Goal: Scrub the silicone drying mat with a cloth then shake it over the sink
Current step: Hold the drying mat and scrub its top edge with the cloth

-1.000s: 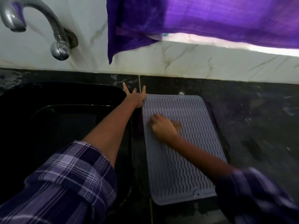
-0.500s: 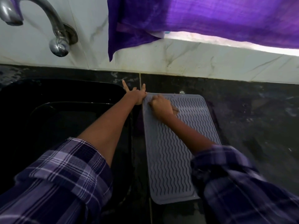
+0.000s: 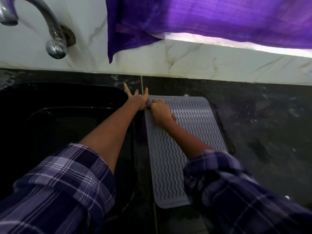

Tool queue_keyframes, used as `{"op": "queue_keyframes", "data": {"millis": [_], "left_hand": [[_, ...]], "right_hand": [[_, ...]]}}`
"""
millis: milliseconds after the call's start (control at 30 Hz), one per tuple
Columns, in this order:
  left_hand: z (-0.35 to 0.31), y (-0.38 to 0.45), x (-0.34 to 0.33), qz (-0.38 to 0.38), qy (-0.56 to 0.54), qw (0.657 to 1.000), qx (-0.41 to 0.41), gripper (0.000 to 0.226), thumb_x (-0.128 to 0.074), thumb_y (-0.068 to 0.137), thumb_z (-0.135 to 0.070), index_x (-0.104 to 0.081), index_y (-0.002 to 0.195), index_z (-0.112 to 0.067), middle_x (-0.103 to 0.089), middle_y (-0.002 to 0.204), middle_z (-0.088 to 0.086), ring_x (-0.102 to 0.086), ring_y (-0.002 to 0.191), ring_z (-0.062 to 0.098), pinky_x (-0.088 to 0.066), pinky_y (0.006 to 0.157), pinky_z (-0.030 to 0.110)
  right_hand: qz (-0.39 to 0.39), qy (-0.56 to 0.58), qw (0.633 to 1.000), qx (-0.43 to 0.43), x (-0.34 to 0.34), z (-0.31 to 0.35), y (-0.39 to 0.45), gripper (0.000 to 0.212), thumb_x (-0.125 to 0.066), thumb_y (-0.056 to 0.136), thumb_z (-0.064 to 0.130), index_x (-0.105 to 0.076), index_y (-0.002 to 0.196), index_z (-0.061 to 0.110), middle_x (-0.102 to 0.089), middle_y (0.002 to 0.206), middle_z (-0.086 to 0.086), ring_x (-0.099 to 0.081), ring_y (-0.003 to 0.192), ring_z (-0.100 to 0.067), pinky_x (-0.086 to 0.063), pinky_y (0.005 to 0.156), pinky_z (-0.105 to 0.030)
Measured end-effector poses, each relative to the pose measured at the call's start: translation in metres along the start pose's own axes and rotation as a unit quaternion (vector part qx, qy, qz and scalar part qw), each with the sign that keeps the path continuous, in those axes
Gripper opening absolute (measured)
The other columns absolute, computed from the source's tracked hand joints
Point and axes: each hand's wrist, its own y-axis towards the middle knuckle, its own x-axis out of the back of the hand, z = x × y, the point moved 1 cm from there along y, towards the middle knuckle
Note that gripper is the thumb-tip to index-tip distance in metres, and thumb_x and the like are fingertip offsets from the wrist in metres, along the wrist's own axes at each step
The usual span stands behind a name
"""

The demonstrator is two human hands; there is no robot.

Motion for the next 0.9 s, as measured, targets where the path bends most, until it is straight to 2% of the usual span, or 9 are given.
{"op": "queue_keyframes", "data": {"millis": [100,200,300,400,467,533,667,800,900], "left_hand": [[0.000,0.001,-0.003,-0.005,0.014,1.000,-0.016,0.074,-0.035,0.102,-0.037,0.015,0.153,-0.018,-0.009,0.160,0.022,0.001,0.151,0.030,0.019,0.098,0.076],[-0.004,-0.003,-0.001,-0.014,0.018,1.000,-0.017,0.082,-0.041,0.099,-0.045,0.015,0.153,-0.020,-0.010,0.160,0.023,0.000,0.151,0.032,0.017,0.101,0.076],[-0.008,-0.019,0.000,-0.027,0.050,0.998,-0.027,0.090,-0.049,0.095,-0.048,0.012,0.154,-0.020,-0.010,0.159,0.023,0.002,0.150,0.033,0.013,0.102,0.075],[-0.013,-0.034,-0.006,-0.122,0.028,0.991,-0.046,0.071,-0.058,0.090,-0.044,-0.027,0.151,-0.023,-0.037,0.150,0.018,-0.010,0.149,0.030,0.011,0.101,0.077],[-0.015,-0.048,-0.013,-0.148,-0.006,0.988,-0.043,0.035,-0.056,0.092,-0.035,-0.059,0.126,-0.026,-0.058,0.128,0.007,-0.031,0.140,0.025,0.009,0.102,0.078],[-0.017,-0.056,-0.023,-0.131,-0.002,0.991,-0.029,0.023,-0.054,0.093,-0.030,-0.068,0.111,-0.028,-0.064,0.116,-0.001,-0.038,0.134,0.021,0.008,0.103,0.078],[-0.017,-0.059,-0.026,-0.112,0.020,0.992,-0.048,0.030,-0.050,0.095,-0.033,-0.063,0.122,-0.035,-0.055,0.136,-0.005,-0.022,0.147,0.024,0.012,0.103,0.077],[-0.024,-0.068,-0.020,-0.068,0.057,0.995,-0.052,0.044,-0.048,0.097,-0.034,-0.046,0.141,-0.034,-0.034,0.156,-0.001,-0.006,0.151,0.027,0.012,0.101,0.078],[-0.033,-0.088,-0.026,-0.065,0.067,0.995,-0.046,0.047,-0.053,0.095,-0.035,-0.047,0.141,-0.031,-0.025,0.159,0.003,-0.003,0.151,0.027,0.011,0.102,0.078]], "right_hand": [[0.005,0.056,0.998,0.040,-0.017,0.000,-0.064,0.036,-0.055,0.087,0.012,-0.057,0.123,0.015,-0.050,0.132,-0.009,-0.045,0.123,-0.024,-0.045,0.099,-0.039],[0.097,0.071,0.982,0.147,-0.021,0.007,-0.142,0.042,-0.055,0.085,0.011,-0.056,0.127,0.016,-0.047,0.138,-0.007,-0.040,0.129,-0.024,-0.045,0.100,-0.039],[0.186,0.105,0.967,0.138,0.008,-0.001,-0.120,0.031,-0.055,0.085,0.010,-0.065,0.113,0.018,-0.063,0.120,-0.003,-0.057,0.111,-0.018,-0.049,0.095,-0.036],[0.109,0.132,0.985,0.035,0.030,-0.008,-0.060,0.021,-0.059,0.085,0.012,-0.068,0.103,0.017,-0.070,0.100,-0.001,-0.066,0.091,-0.014,-0.054,0.087,-0.034],[0.052,0.072,0.996,-0.026,0.024,-0.001,-0.037,0.022,-0.058,0.087,0.013,-0.063,0.109,0.012,-0.067,0.109,-0.006,-0.063,0.101,-0.022,-0.049,0.090,-0.035],[0.045,-0.005,0.999,-0.017,0.008,0.012,-0.041,0.029,-0.052,0.091,0.011,-0.056,0.120,0.008,-0.056,0.127,-0.012,-0.052,0.117,-0.028,-0.044,0.096,-0.039],[0.038,-0.001,0.998,0.050,-0.016,0.012,-0.107,0.033,-0.052,0.090,0.013,-0.055,0.122,0.011,-0.050,0.131,-0.010,-0.044,0.121,-0.027,-0.047,0.092,-0.039],[0.126,0.050,0.973,0.187,-0.017,0.004,-0.197,0.038,-0.057,0.084,0.014,-0.059,0.121,0.020,-0.053,0.131,-0.003,-0.043,0.126,-0.021,-0.045,0.098,-0.039],[0.133,0.120,0.978,0.108,0.015,-0.008,-0.161,0.027,-0.055,0.085,0.013,-0.067,0.107,0.023,-0.068,0.111,0.000,-0.064,0.097,-0.013,-0.054,0.080,-0.027]]}}
